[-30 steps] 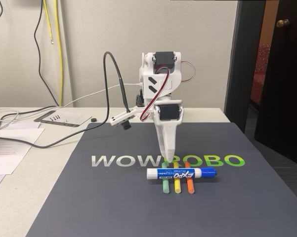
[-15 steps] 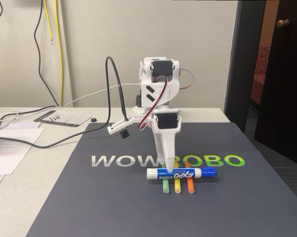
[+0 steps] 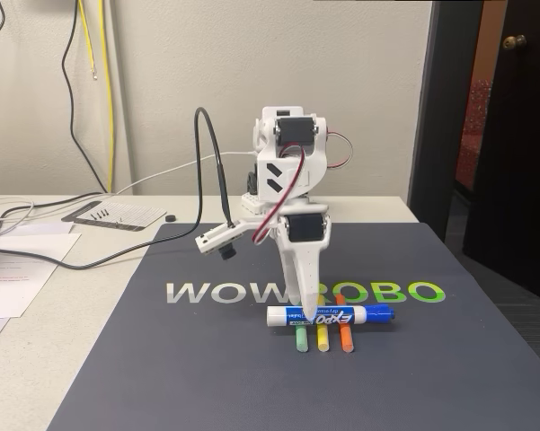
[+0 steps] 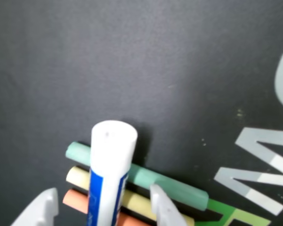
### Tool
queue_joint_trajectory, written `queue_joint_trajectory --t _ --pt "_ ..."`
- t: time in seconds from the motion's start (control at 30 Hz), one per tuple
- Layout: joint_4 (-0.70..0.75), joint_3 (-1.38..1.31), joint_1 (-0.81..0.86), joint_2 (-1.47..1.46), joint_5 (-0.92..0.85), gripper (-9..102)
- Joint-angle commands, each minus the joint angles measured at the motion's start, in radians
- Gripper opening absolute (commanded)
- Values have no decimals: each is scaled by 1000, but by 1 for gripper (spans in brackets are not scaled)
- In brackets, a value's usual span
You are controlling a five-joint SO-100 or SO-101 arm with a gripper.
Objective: Pick up the blue marker.
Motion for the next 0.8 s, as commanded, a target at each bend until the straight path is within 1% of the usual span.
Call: queue_joint_trajectory --t 0.0,0.23,0.43,0.57,0.67,0.77 --pt "-8 -37 -8 14 -9 25" --pt "-6 -37 -14 12 -8 20" --pt "-26 -38 -23 12 12 5" --pt "-31 -41 -26 11 18 6" --pt "-41 -41 -26 5 18 8" --pt "-46 -41 -28 -2 17 9"
